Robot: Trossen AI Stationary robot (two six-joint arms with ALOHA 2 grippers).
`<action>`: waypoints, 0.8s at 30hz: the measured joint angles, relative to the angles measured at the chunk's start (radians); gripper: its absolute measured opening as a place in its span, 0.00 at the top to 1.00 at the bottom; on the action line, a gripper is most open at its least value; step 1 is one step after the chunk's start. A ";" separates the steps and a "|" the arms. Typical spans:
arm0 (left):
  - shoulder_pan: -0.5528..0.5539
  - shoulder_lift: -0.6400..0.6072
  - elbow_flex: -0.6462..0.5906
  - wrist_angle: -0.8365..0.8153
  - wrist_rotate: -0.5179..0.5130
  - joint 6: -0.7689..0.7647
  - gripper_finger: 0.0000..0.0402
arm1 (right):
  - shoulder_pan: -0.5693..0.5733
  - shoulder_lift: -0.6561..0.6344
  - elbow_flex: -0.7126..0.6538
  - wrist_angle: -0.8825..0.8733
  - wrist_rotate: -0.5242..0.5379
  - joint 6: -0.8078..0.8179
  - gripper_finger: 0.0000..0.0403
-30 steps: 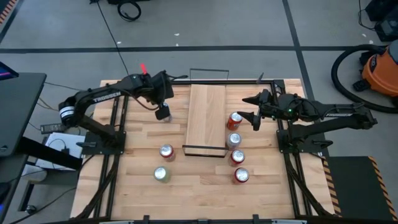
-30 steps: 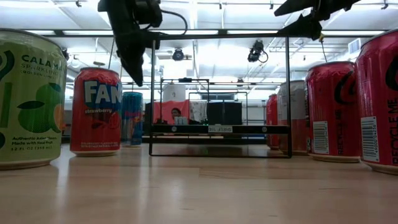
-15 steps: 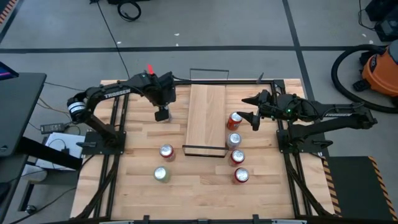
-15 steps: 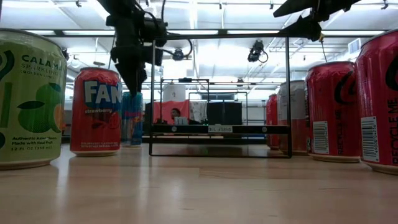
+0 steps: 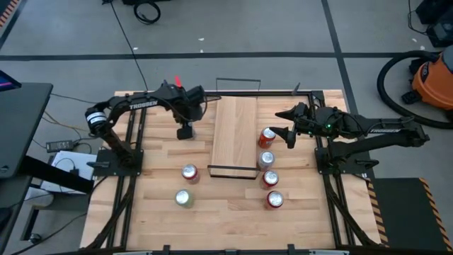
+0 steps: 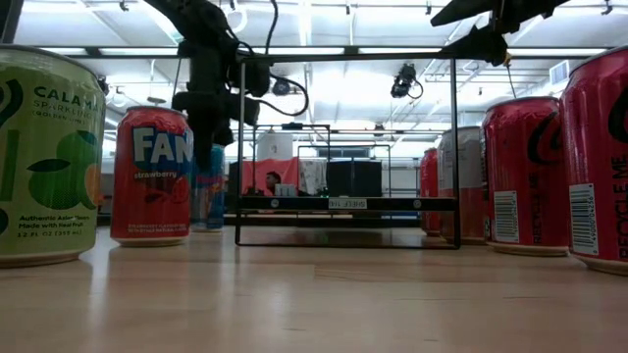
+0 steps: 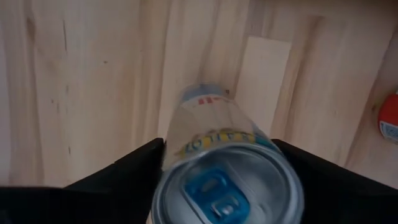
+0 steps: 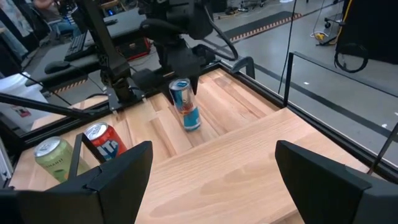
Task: Place canned beverage on shelf
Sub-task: Put the blue soda can on the shelf
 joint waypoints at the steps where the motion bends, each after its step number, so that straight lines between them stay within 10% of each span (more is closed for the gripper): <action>1: 0.000 0.004 0.000 -0.001 0.000 -0.002 0.28 | 0.000 0.000 0.000 0.000 0.000 0.000 0.13; 12: -0.011 0.010 0.036 -0.050 -0.020 -0.128 0.39 | 0.000 0.000 0.000 -0.013 -0.011 0.002 0.13; 24: -0.063 0.127 0.418 -0.124 -0.031 -0.176 0.38 | -0.035 0.000 0.005 -0.072 -0.069 0.052 0.13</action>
